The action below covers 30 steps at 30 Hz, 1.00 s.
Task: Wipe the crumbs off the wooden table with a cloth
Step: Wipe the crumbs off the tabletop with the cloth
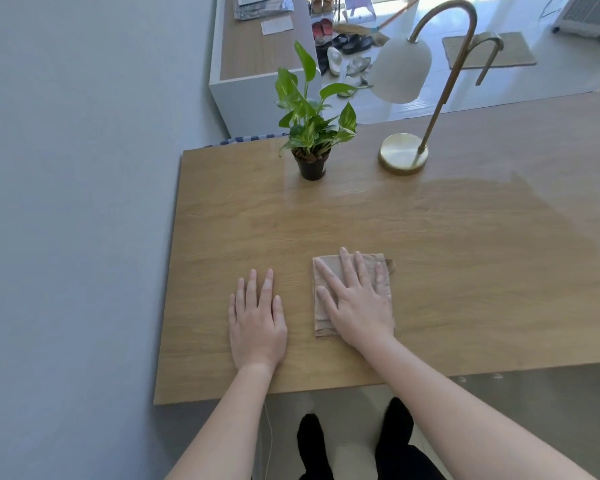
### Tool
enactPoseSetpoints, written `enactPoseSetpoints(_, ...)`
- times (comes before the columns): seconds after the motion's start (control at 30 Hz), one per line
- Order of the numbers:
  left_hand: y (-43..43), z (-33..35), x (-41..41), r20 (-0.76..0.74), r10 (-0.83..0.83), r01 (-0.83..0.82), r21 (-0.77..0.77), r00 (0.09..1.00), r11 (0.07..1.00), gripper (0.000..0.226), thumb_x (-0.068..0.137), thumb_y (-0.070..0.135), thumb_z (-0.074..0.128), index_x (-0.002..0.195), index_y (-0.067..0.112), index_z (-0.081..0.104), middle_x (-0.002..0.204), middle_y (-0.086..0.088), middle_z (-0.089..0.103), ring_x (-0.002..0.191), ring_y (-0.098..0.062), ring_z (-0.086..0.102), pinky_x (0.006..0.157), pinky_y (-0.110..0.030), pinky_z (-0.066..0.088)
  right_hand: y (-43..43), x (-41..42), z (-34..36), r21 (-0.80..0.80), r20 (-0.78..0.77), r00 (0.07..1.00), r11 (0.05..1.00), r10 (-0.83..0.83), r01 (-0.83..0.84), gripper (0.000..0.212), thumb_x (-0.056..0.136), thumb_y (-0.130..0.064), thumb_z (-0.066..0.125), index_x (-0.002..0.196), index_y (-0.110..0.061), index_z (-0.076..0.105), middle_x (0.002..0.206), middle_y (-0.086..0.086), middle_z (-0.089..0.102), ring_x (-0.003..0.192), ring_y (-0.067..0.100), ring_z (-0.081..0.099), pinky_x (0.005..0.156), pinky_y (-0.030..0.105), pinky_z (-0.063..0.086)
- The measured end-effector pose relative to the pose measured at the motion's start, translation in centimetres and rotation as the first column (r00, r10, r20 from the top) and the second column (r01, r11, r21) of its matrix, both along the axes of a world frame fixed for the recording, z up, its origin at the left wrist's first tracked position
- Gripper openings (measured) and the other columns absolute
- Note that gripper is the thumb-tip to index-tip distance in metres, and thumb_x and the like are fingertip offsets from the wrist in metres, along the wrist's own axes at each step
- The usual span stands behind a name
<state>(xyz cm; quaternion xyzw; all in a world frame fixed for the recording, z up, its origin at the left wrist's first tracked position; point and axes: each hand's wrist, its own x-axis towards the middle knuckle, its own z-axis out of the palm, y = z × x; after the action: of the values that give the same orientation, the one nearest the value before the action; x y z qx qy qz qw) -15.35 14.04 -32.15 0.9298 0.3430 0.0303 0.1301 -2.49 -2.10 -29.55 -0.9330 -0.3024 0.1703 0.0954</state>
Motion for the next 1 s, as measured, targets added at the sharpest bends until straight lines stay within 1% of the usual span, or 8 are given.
enactPoseSetpoints(0.17,0.0,0.0,0.0,0.014,-0.001,0.001,-0.005,1.0,1.0,0.056,0.114,0.045,0.029,0.169,0.04,0.019,0.178,0.004,0.02,0.166,-0.02,0.009,0.134,-0.045,0.01,-8.4,-2.3,0.3,-0.009,0.014,0.981,0.981,0.195,-0.195,0.055,0.11,-0.068,0.014,0.16,-0.064,-0.007,0.177,-0.016,-0.009,0.163,0.01,-0.015,0.132,0.051,-0.007)
enactPoseSetpoints(0.33,0.0,0.1,0.0,0.02,-0.003,0.003,-0.002,1.0,1.0,0.057,0.114,0.045,0.029,0.169,0.039,0.02,0.178,0.004,0.02,0.166,-0.02,0.009,0.134,-0.045,0.01,-13.2,4.7,1.2,-0.093,0.038,0.998,0.994,-0.053,0.057,0.056,0.106,-0.072,0.007,0.16,-0.064,-0.008,0.178,-0.015,-0.004,0.163,0.009,-0.013,0.133,0.049,-0.006)
enactPoseSetpoints(0.5,-0.1,0.1,0.2,0.021,-0.001,0.001,0.011,1.0,1.0,0.057,0.113,0.046,0.029,0.169,0.04,0.018,0.178,0.005,0.019,0.166,-0.019,0.009,0.134,-0.043,0.008,-5.2,8.6,0.4,-0.084,0.041,0.921,0.918,-0.386,0.388,0.06,0.104,-0.071,0.006,0.162,-0.062,-0.002,0.18,-0.005,-0.003,0.165,0.022,-0.008,0.13,0.055,-0.01)
enactPoseSetpoints(0.57,0.0,0.0,0.1,0.013,-0.002,0.002,0.018,1.0,1.0,0.057,0.113,0.046,0.029,0.169,0.041,0.018,0.178,0.005,0.019,0.166,-0.02,0.009,0.134,-0.043,0.007,-1.9,7.1,0.2,-0.063,0.037,0.947,0.946,-0.318,0.32,0.06,0.104,-0.071,0.005,0.163,-0.06,-0.006,0.18,-0.003,-0.007,0.165,0.025,-0.011,0.13,0.056,-0.013)
enactPoseSetpoints(0.63,-0.1,-0.1,-0.1,0.004,0.004,-0.004,0.017,1.0,1.0,0.057,0.114,0.045,0.029,0.169,0.041,0.018,0.178,0.004,0.019,0.166,-0.02,0.009,0.134,-0.043,0.007,-0.5,3.8,0.2,-0.024,0.032,0.991,0.991,-0.127,0.128,0.058,0.106,-0.07,0.004,0.161,-0.06,-0.012,0.179,-0.003,-0.01,0.165,0.025,-0.013,0.131,0.056,-0.011)
enactPoseSetpoints(0.77,-0.6,0.2,0.2,0.012,0.031,-0.031,0.0,0.999,1.0,0.056,0.114,0.043,0.033,0.168,0.038,0.025,0.177,0.002,0.024,0.165,-0.022,0.013,0.134,-0.046,0.01,-4.7,-0.4,0.1,-0.019,0.023,0.993,0.993,0.114,-0.114,0.057,0.108,-0.07,0.01,0.161,-0.062,-0.01,0.178,-0.011,-0.01,0.164,0.016,-0.015,0.132,0.054,-0.007)
enactPoseSetpoints(0.87,-1.5,0.4,1.5,0.038,0.089,-0.089,-0.008,0.995,0.996,0.054,0.113,0.043,0.035,0.166,0.031,0.036,0.174,-0.002,0.031,0.164,-0.026,0.02,0.133,-0.048,0.013,-10.7,1.4,0.1,-0.02,0.049,0.995,0.996,0.083,-0.082,0.056,0.108,-0.072,0.013,0.16,-0.065,-0.006,0.176,-0.02,-0.008,0.163,0.006,-0.014,0.133,0.049,-0.006)
enactPoseSetpoints(1.0,-2.2,0.9,4.6,0.039,0.058,-0.058,-0.002,0.998,0.998,0.056,0.113,0.043,0.033,0.167,0.027,0.033,0.175,-0.004,0.028,0.164,-0.026,0.02,0.134,-0.046,0.012,-16.0,7.5,0.6,-0.06,0.073,0.992,0.993,-0.098,0.103,0.056,0.106,-0.073,0.009,0.159,-0.066,-0.007,0.177,-0.019,-0.004,0.163,0.006,-0.013,0.133,0.045,-0.009)
